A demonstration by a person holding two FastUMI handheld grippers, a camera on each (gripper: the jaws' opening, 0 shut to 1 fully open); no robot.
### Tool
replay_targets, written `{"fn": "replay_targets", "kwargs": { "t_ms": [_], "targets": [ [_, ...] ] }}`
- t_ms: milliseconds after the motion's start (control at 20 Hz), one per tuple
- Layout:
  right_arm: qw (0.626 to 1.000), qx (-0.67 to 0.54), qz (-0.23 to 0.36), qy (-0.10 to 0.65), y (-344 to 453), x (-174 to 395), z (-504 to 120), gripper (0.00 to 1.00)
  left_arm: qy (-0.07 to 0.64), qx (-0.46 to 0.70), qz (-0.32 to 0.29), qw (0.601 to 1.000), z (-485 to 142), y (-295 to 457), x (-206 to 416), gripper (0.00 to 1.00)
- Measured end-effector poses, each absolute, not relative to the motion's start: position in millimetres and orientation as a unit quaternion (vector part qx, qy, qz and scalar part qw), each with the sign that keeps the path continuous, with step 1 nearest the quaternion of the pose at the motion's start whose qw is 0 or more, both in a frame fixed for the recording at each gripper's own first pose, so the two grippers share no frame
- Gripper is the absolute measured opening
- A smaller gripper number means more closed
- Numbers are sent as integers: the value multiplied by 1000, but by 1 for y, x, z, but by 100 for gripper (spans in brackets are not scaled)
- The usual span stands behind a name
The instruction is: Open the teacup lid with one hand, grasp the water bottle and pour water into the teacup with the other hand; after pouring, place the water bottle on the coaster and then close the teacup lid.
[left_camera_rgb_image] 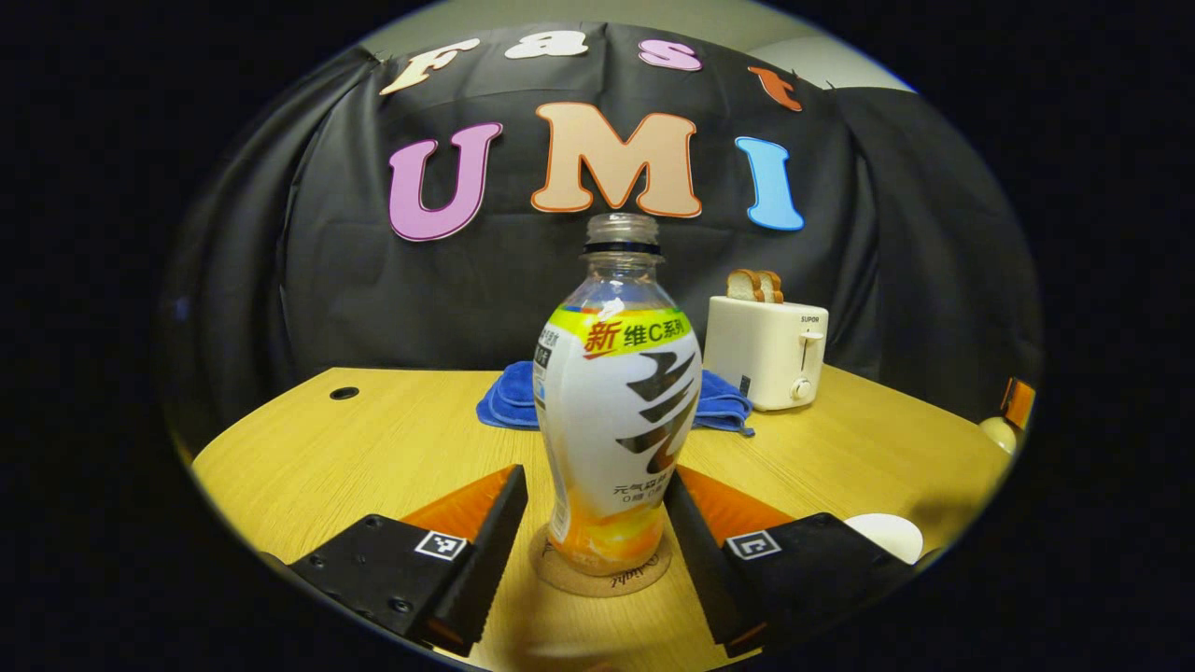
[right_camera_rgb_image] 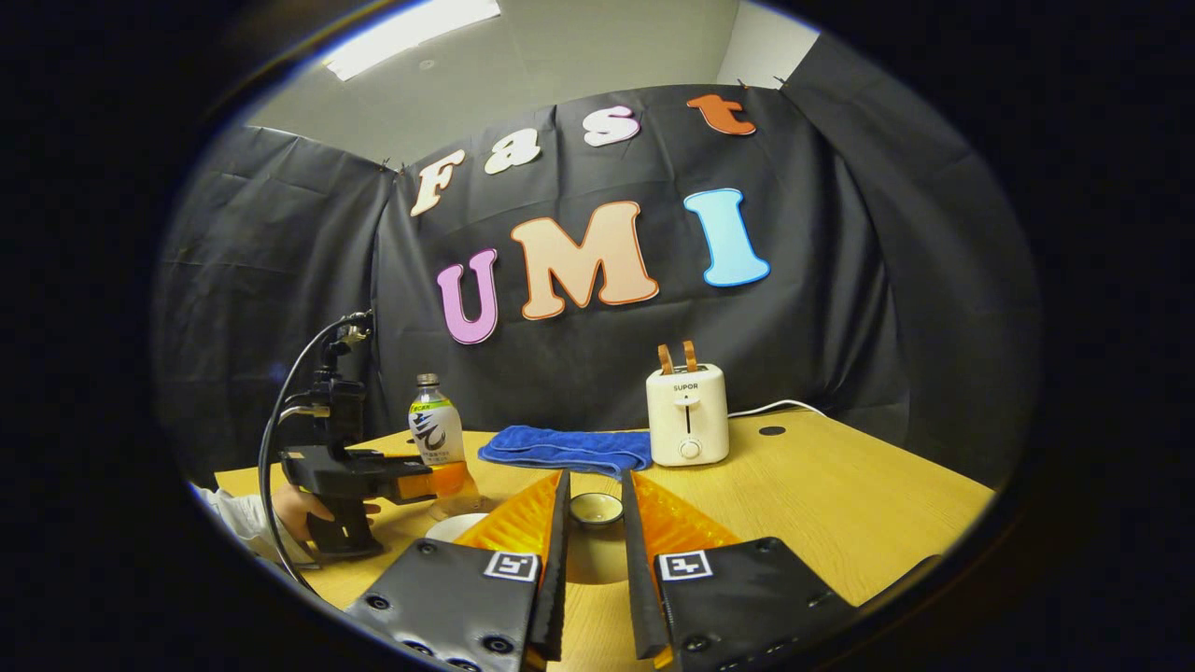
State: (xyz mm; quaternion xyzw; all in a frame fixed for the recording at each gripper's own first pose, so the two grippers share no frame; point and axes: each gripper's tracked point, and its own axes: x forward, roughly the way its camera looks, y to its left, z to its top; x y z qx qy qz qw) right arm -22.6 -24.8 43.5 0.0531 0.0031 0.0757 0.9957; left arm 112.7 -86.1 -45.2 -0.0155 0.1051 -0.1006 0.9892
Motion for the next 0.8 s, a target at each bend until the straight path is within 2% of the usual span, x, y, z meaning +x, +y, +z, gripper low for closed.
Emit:
{"fn": "replay_targets", "kwargs": {
  "t_ms": [50, 200, 350, 800],
  "targets": [
    [995, 55, 80, 2, -22, -24, 44, 32, 106, -14, -99, 989, -45, -85, 112, 89],
    [994, 60, 93, -3, -15, -26, 50, 33, 90, -18, -95, 991, -35, -83, 103, 90],
    [992, 73, 106, -7, -7, -23, 55, 32, 72, -7, -90, 993, -20, -78, 84, 96],
    [985, 67, 157, 19, 46, -2, 45, 33, -5, 26, -75, 997, 39, -59, 23, 95]
  ]
}}
